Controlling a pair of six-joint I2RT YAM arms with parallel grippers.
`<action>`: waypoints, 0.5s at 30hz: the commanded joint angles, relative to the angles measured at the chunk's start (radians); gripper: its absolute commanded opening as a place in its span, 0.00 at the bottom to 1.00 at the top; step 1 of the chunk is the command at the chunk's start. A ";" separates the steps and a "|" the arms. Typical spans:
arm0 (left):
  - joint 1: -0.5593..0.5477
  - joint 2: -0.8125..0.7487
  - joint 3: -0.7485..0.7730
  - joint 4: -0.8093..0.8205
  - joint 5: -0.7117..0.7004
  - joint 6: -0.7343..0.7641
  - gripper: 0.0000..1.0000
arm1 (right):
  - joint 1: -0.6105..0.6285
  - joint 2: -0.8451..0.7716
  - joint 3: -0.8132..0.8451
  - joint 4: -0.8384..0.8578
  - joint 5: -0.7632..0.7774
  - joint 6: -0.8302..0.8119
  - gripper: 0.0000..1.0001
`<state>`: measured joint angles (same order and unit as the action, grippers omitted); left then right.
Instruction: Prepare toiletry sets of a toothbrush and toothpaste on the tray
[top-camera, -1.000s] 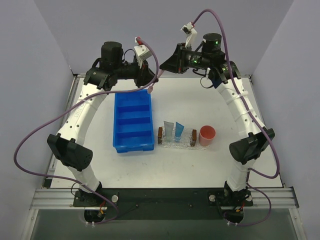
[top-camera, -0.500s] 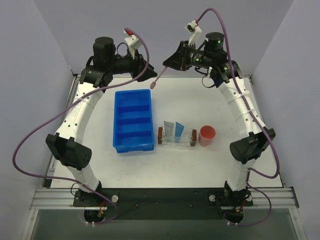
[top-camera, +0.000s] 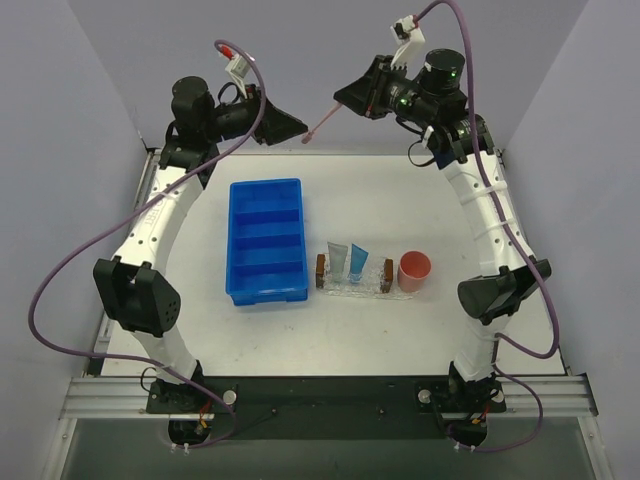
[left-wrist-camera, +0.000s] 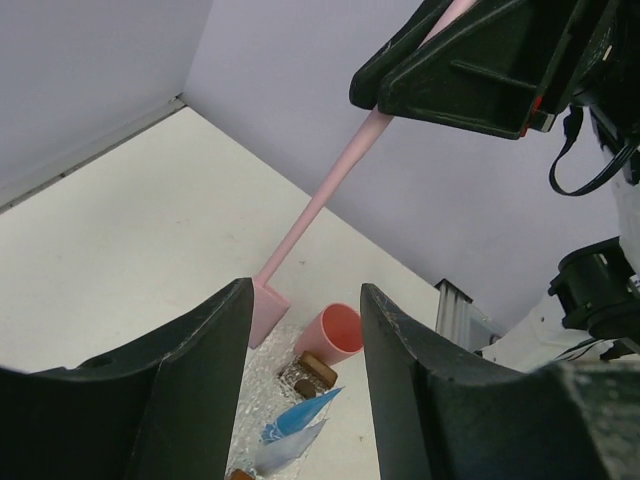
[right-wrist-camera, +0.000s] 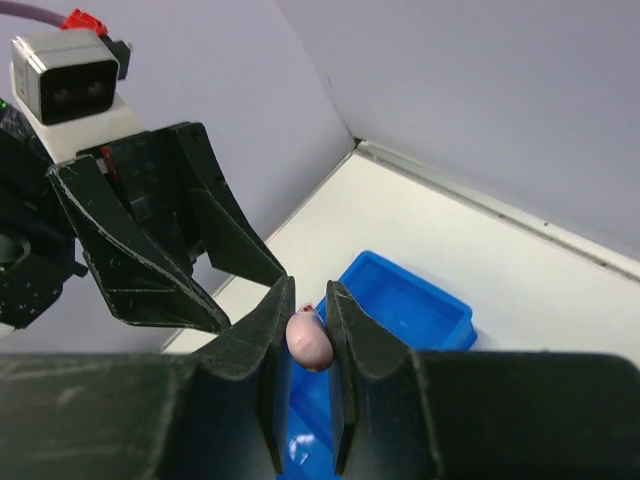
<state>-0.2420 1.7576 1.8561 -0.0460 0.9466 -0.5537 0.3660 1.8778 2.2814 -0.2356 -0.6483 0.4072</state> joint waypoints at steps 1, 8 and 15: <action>0.018 0.016 -0.018 0.248 -0.017 -0.247 0.57 | -0.001 -0.023 0.013 0.131 0.091 -0.001 0.00; 0.021 0.029 -0.034 0.359 -0.042 -0.368 0.57 | 0.002 -0.020 0.018 0.176 0.151 0.004 0.00; 0.027 0.039 -0.067 0.391 -0.101 -0.445 0.57 | 0.007 -0.016 0.056 0.226 0.220 0.001 0.00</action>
<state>-0.2253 1.7855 1.8080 0.2577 0.8928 -0.9180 0.3676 1.8771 2.2883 -0.1272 -0.4812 0.4038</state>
